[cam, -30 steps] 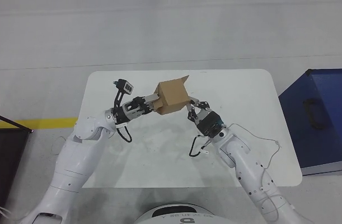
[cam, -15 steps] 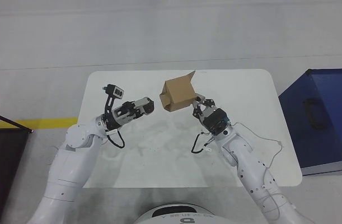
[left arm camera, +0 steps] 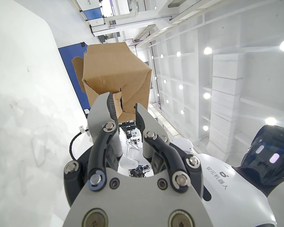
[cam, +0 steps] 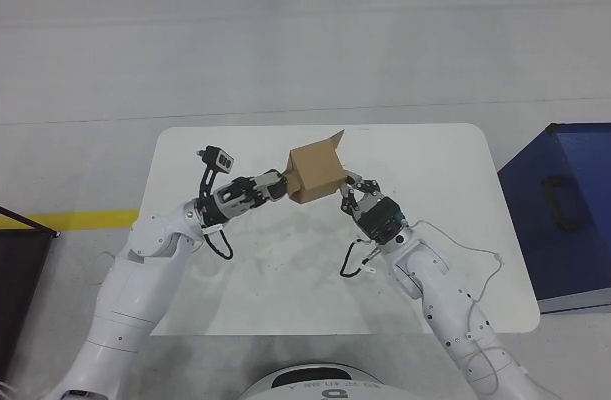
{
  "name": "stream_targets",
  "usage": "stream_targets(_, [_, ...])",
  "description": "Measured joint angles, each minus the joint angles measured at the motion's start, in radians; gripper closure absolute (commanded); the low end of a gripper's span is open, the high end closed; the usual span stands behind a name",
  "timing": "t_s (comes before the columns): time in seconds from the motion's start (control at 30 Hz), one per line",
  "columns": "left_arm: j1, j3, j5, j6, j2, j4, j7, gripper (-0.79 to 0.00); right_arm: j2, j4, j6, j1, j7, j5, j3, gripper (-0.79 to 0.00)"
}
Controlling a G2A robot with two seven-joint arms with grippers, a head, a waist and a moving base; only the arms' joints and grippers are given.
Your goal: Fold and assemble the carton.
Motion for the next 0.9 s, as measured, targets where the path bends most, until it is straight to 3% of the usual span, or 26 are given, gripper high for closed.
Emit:
stream_targets(0.67, [-0.052, 0.031, 0.010, 0.024, -0.010, 0.014, 0.024, -0.132, -0.005, 0.016, -0.009, 0.028, 0.004, 0.004, -0.023, 0.000])
stream_targets(0.9, [-0.030, -0.002, -0.050, -0.027, -0.008, -0.004, -0.002, -0.172, -0.005, 0.013, -0.003, 0.023, -0.005, 0.009, -0.016, 0.000])
